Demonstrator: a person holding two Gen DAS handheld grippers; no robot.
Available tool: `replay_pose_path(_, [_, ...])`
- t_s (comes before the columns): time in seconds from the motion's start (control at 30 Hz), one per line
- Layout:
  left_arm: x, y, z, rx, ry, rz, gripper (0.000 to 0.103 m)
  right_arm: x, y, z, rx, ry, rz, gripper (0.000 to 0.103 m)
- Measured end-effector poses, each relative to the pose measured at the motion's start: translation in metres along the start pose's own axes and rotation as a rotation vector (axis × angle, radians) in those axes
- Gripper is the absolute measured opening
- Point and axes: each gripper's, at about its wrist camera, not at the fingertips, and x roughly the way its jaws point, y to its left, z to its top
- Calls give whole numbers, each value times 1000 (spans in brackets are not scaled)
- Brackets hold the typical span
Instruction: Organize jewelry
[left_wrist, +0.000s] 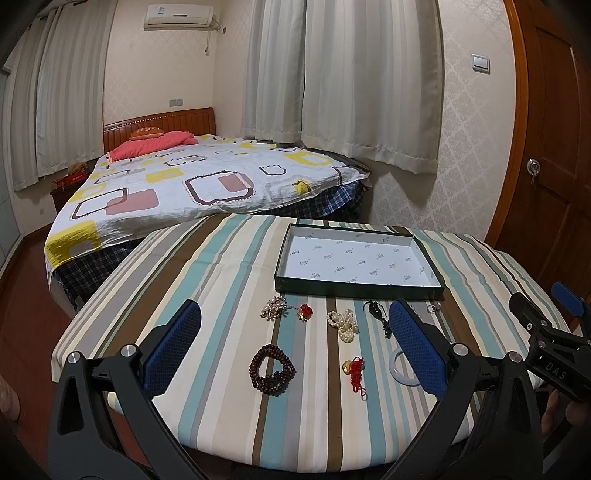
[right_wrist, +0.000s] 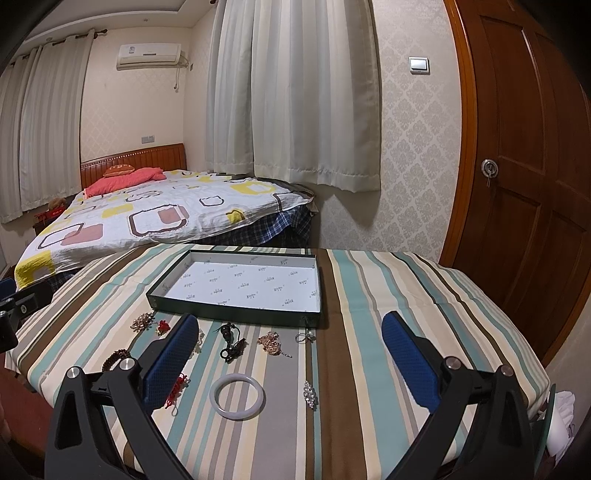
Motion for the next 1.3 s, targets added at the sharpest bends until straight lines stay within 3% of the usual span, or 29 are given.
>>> replay_pose_path(0.93, [3, 3, -6, 1, 6, -1, 99, 2, 1, -2, -4, -6, -2, 97])
replay_pose_path(1.2, [50, 12, -34, 15, 28, 29, 99, 26, 1, -24, -14, 32, 5, 97])
replay_pose_path(1.3, [72, 19, -46, 2, 74, 35, 99, 41, -2, -36, -14, 63, 11, 97])
